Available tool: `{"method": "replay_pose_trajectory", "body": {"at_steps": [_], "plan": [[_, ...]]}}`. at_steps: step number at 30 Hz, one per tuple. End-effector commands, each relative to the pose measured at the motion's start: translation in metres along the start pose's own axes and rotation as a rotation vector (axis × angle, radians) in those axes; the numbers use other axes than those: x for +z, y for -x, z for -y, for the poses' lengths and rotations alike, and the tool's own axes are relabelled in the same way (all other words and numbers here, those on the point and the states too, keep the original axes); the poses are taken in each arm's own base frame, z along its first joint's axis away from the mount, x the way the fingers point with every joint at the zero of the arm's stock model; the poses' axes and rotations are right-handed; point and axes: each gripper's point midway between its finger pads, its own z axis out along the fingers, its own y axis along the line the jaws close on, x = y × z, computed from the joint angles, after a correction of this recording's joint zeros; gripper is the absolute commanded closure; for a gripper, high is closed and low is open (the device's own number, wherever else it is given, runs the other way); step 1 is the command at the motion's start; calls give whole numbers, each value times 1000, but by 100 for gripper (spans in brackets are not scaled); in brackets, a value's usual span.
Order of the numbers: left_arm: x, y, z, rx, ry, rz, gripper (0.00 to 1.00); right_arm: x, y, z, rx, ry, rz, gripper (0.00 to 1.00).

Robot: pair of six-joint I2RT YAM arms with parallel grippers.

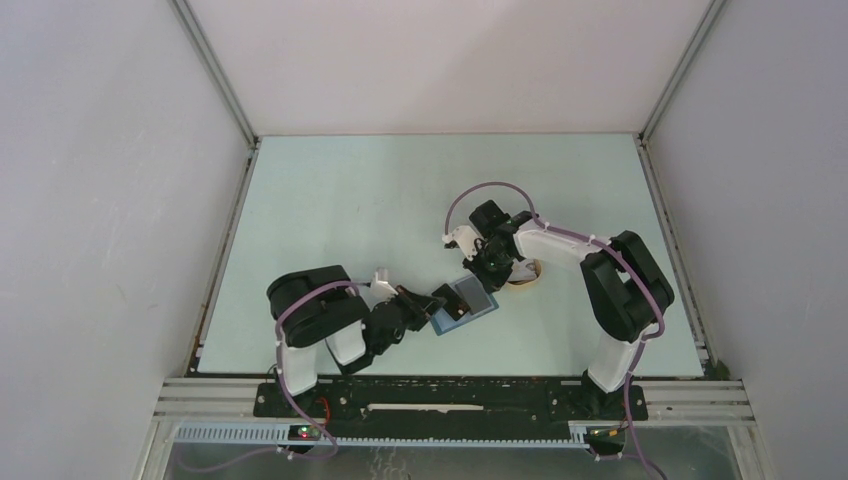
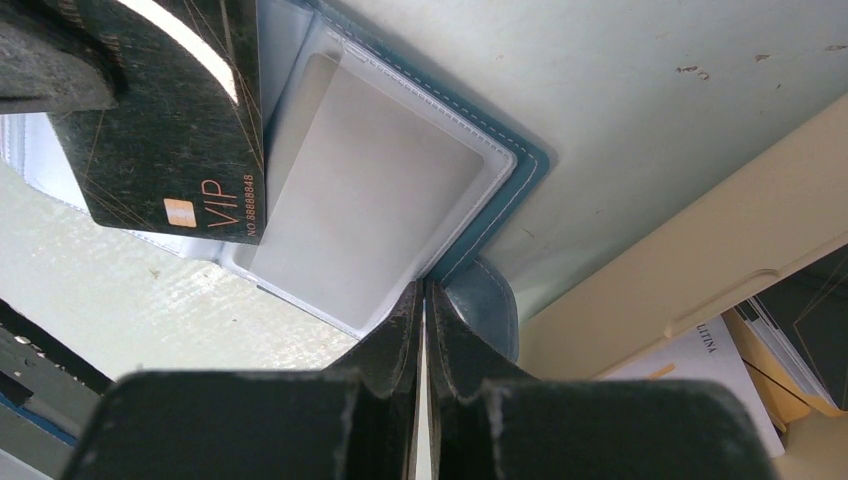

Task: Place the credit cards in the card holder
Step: Insert the credit card into the card holder.

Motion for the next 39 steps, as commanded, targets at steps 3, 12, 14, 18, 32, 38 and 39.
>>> {"method": "replay_pose_trajectory", "body": {"at_steps": [3, 12, 14, 18, 32, 38, 39], "plan": [[6, -7, 4, -22, -8, -22, 100, -5, 13, 1, -7, -16, 16, 91], [11, -13, 2, -22, 0, -51, 100, -5, 12, 1, -9, -15, 13, 91], [12, -14, 1, -20, 4, -57, 100, -5, 12, 1, -9, -15, 12, 91], [13, -15, 0, -14, 13, -63, 100, -5, 12, 1, -9, -15, 13, 91], [11, -25, -3, -73, 42, -118, 100, -5, 13, -1, -14, -13, 12, 91], [12, -29, -2, -117, 49, -139, 100, -6, 13, -2, -18, -12, 14, 91], [12, -29, -2, -119, 49, -141, 100, -6, 14, -2, -20, -13, 15, 91]]}}
